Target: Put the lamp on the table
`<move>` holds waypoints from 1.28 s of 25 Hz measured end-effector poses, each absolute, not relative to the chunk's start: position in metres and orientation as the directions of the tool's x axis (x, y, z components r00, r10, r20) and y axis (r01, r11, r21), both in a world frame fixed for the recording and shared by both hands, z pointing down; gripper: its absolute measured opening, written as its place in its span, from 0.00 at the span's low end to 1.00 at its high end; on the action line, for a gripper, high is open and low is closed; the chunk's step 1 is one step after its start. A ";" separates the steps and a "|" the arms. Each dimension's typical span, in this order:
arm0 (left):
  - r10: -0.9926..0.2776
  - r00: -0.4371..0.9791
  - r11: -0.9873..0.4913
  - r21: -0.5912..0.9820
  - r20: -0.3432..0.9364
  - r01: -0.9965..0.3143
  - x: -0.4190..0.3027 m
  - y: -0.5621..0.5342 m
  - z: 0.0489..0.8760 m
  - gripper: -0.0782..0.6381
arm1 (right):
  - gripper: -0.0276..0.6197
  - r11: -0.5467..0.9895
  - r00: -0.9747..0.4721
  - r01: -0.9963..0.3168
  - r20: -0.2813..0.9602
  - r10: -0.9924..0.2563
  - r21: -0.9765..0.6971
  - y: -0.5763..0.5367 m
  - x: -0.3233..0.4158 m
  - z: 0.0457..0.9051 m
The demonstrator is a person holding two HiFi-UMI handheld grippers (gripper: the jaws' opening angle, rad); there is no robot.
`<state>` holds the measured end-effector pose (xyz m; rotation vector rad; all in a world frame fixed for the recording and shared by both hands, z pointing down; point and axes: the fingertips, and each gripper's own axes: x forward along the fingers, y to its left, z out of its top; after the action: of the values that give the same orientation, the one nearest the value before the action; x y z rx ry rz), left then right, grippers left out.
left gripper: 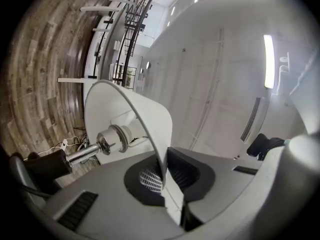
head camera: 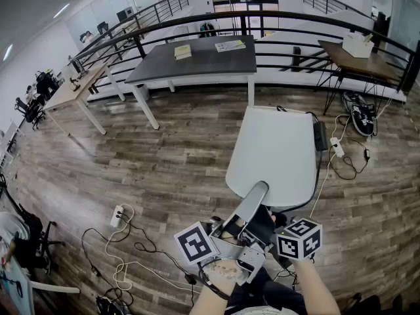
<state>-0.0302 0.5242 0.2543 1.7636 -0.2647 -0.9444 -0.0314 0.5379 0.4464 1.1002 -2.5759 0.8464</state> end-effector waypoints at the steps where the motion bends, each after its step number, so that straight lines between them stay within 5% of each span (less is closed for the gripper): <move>1: -0.586 0.661 -0.408 0.876 -0.468 0.258 -0.030 0.525 0.254 0.13 | 0.33 0.556 -0.698 -0.715 0.402 -0.592 -0.424 0.538 -0.031 0.447; 32: -0.632 0.608 -0.446 0.868 -0.480 0.221 0.006 0.515 0.263 0.13 | 0.33 0.627 -0.758 -0.652 0.368 -0.538 -0.427 0.525 0.003 0.455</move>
<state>0.0065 0.5154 0.2626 1.7814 -0.3354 -1.0127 0.0030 0.5248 0.4548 0.9794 -2.6443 0.8150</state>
